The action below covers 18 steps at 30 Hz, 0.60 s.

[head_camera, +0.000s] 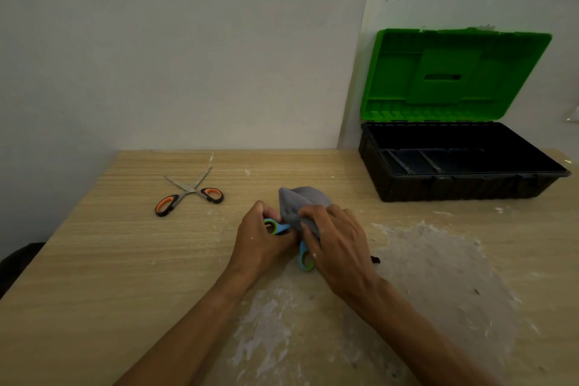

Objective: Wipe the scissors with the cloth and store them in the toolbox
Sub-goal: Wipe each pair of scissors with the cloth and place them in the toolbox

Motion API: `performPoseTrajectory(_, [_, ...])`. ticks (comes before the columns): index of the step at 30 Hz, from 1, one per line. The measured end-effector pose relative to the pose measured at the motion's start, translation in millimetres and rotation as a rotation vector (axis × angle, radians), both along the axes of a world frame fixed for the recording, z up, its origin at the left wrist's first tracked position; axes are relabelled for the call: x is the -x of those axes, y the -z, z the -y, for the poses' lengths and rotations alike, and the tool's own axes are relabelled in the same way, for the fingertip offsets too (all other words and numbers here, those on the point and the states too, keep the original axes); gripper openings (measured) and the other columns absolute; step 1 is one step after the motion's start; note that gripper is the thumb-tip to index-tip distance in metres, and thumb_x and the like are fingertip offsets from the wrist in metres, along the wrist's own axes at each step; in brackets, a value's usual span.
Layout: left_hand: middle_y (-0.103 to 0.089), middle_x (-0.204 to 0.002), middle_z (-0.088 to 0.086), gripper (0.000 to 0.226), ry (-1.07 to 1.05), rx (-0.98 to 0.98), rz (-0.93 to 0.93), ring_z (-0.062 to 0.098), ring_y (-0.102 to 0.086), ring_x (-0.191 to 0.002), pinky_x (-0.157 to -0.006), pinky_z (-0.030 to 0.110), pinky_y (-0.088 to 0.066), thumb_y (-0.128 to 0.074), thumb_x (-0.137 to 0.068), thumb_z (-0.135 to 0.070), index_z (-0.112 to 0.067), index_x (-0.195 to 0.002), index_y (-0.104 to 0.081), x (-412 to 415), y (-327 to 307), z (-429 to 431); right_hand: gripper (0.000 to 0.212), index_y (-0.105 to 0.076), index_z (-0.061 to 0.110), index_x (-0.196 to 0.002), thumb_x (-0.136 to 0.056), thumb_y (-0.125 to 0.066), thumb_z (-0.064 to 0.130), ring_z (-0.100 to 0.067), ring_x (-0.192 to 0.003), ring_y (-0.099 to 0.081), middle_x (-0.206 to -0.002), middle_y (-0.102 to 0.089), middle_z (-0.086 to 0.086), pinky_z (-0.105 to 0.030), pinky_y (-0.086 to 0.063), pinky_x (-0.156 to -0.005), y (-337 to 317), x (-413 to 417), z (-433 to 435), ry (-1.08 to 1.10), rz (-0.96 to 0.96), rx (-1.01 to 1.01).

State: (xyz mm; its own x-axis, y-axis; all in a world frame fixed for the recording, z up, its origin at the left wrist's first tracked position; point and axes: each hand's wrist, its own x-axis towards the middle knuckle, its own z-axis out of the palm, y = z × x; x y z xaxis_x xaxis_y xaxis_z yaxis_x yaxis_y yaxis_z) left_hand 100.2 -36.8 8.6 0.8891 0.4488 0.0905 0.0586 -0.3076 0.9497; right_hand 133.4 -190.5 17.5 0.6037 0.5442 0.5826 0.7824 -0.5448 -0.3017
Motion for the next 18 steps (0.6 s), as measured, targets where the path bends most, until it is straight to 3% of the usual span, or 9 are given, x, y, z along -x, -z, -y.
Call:
performPoseTrajectory(3, [-0.062,-0.076,0.0,0.042,0.011,0.009,0.01,0.014,-0.057,-0.067,-0.059,0.024,-0.048,-0.089,-0.07,-0.007,-0.018,-0.078,-0.05,1,-1,2,0.025,-0.06,0.012,-0.105,-0.084,-0.07,0.007,-0.021,-0.072,-0.059,-0.081,-0.063,-0.006,-0.036,-0.047,-0.064,-3,-12,-1,0.054,0.09,0.044])
performPoseTrajectory(5, [-0.068,-0.08,0.01,0.042,0.021,0.042,0.017,0.017,-0.059,-0.069,-0.064,0.032,-0.049,-0.091,-0.069,-0.007,-0.018,-0.077,-0.051,2,-1,2,0.016,-0.06,0.016,-0.107,-0.091,-0.063,0.013,-0.016,-0.076,-0.058,-0.087,-0.063,-0.001,-0.03,-0.047,-0.069,-9,-24,6,0.141,-0.027,-0.07])
performPoseTrajectory(9, [-0.07,-0.092,0.025,0.044,0.008,0.204,0.02,0.014,-0.065,-0.065,-0.058,0.025,-0.053,-0.093,-0.068,-0.009,-0.012,-0.083,-0.052,4,-7,0,0.023,-0.055,0.025,-0.112,-0.092,-0.065,0.019,0.005,-0.087,-0.062,-0.097,-0.063,0.012,-0.009,-0.049,-0.066,-32,-58,37,0.34,-0.343,-0.704])
performPoseTrajectory(12, [-0.069,-0.096,0.024,0.046,0.048,0.4,0.041,0.022,-0.075,-0.069,-0.056,0.024,-0.059,-0.09,-0.07,0.001,-0.007,-0.091,-0.05,4,-9,1,0.023,-0.052,0.019,-0.114,-0.094,-0.062,0.022,-0.007,-0.094,-0.066,-0.103,-0.065,0.001,-0.013,-0.051,-0.062,-42,-74,53,0.344,-0.556,-0.997])
performPoseTrajectory(14, [-0.068,-0.088,0.012,0.049,0.049,0.444,0.061,0.023,-0.074,-0.07,-0.06,0.03,-0.061,-0.089,-0.069,0.004,-0.009,-0.091,-0.048,4,-7,3,0.022,-0.052,0.022,-0.11,-0.092,-0.065,0.026,-0.007,-0.094,-0.065,-0.104,-0.064,0.001,-0.015,-0.052,-0.064,-40,-71,51,0.324,-0.591,-0.885])
performPoseTrajectory(18, [-0.068,-0.078,-0.003,0.05,-0.003,0.475,0.141,0.016,-0.073,-0.073,-0.064,0.028,-0.061,-0.09,-0.067,0.002,-0.01,-0.09,-0.048,3,-7,-2,0.051,-0.055,0.022,-0.11,-0.07,-0.087,0.026,-0.002,-0.092,-0.064,-0.101,-0.063,0.01,-0.017,-0.056,-0.072,-40,-57,42,0.197,-0.638,-0.679])
